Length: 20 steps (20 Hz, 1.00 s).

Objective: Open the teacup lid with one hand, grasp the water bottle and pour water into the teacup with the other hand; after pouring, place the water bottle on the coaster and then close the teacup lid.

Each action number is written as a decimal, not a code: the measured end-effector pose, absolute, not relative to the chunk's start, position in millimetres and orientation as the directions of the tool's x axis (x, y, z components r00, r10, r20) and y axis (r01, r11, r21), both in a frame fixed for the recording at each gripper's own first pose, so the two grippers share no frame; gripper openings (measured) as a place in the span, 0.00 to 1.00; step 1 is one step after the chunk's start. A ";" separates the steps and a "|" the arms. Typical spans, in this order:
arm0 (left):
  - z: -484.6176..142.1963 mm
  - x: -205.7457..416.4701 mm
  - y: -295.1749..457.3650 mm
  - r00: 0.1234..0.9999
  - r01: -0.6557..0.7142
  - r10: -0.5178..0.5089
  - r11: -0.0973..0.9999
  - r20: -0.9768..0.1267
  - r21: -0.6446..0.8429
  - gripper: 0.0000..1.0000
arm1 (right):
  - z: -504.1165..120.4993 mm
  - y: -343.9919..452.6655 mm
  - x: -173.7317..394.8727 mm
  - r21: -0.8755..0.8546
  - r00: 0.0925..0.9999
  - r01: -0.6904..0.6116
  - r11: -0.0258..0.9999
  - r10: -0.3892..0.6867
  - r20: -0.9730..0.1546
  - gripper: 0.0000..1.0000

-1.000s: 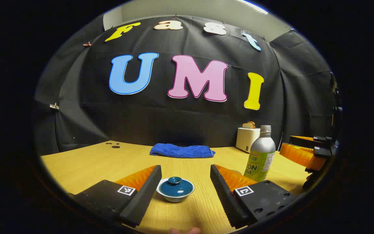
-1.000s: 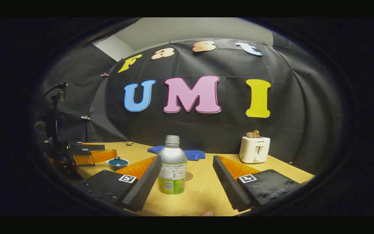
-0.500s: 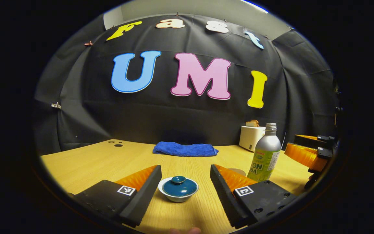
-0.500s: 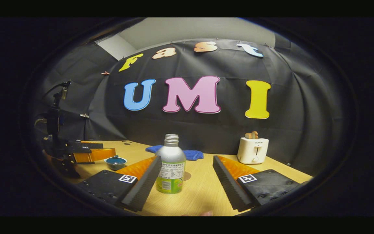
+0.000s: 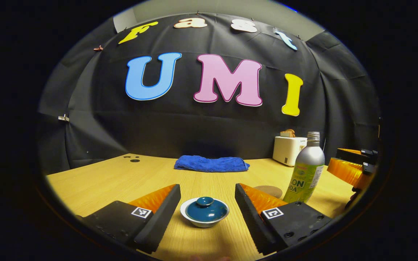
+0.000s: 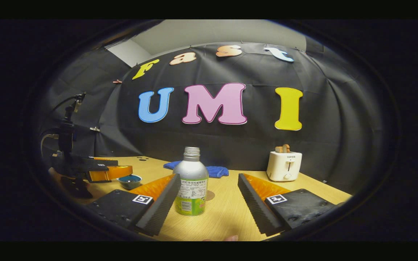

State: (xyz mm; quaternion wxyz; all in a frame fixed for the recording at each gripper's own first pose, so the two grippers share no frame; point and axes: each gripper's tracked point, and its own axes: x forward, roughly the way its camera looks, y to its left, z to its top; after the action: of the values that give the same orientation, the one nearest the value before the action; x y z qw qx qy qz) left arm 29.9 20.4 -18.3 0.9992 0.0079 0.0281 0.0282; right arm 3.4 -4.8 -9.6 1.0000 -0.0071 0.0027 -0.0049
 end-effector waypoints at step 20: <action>-42.6 54.2 25.8 0.973 -0.078 0.081 0.997 -0.215 0.025 0.33 | -18.1 -2.7 8.5 0.025 0.999 -0.015 1.000 0.015 -0.030 0.96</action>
State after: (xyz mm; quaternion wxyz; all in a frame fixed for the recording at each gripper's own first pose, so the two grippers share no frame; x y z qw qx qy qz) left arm 54.2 25.8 -42.6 0.9933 0.0084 0.1084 0.0401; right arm 8.5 -2.7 -18.1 0.9998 0.0122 0.0151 0.0075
